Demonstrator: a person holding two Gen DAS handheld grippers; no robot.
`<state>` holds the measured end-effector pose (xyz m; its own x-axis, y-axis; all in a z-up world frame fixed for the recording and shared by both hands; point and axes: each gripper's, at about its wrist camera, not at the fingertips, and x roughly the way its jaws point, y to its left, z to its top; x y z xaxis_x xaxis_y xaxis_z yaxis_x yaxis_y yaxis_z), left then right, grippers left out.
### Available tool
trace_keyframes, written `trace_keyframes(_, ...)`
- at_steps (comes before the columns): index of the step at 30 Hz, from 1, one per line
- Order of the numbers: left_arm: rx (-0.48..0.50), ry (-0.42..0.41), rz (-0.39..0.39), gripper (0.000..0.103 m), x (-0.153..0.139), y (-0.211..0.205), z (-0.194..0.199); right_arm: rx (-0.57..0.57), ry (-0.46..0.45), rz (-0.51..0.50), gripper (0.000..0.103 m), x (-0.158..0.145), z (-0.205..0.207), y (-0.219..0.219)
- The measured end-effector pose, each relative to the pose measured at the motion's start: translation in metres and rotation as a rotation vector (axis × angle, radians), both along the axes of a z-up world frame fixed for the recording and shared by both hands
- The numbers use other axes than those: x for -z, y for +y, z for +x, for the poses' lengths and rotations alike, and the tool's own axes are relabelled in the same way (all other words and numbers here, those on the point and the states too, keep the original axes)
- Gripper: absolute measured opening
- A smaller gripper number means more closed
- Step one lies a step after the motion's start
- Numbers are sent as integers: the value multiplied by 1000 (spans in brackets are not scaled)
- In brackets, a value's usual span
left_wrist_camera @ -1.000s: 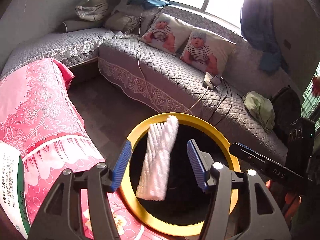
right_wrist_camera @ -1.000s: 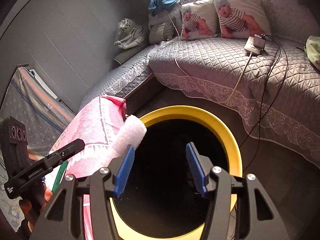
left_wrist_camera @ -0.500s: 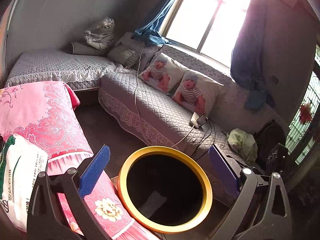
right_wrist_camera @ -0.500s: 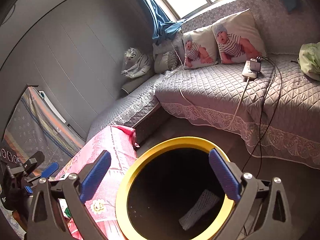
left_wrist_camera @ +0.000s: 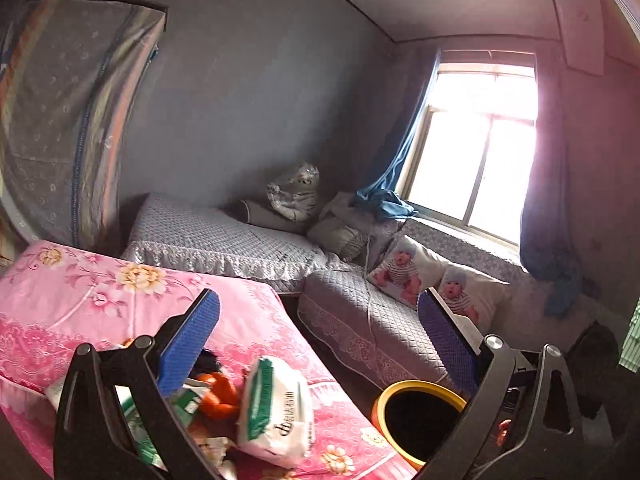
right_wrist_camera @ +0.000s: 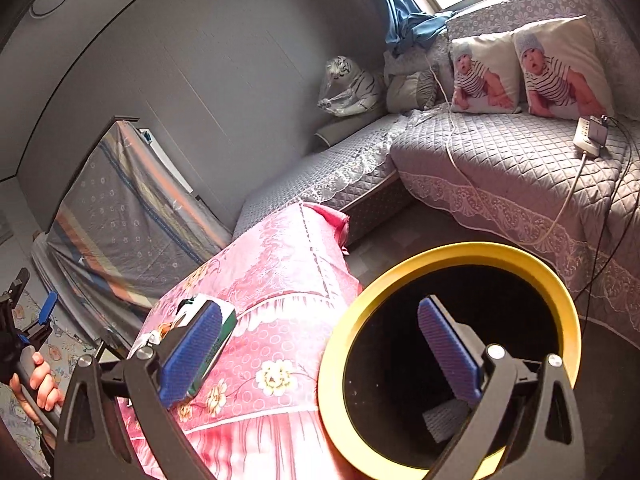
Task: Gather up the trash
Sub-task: 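Grasp the white wipes pack with green print using the left tool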
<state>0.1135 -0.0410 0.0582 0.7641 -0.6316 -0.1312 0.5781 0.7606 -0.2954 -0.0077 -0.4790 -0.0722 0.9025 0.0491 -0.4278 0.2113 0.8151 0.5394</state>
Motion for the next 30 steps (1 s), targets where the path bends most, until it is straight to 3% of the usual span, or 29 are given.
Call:
trace_keyframes(3,-143,-44,105,95,6,49,9,-56,6,0,95,-1,9,14)
trace_keyframes(7,-183,-23,308,95,36,88,29,-111,24,-10,95,-2,22,32)
trace_keyframes(14,1,146,406,95,102,116,74,-202,44,-38,95,-8,45,68)
trace_keyframes(18,108,157,489,95,125,104,82,-254,60,-77,95,-9,56,89)
trace_keyframes(21,124,182,534,95,134,99,95,-275,70,-93,95,-7,63,101)
trace_keyframes(25,178,234,545,95,144,95,115,-293,81,-86,95,-2,73,109)
trace_keyframes(30,170,306,555,95,159,92,142,-313,102,-81,95,5,80,112)
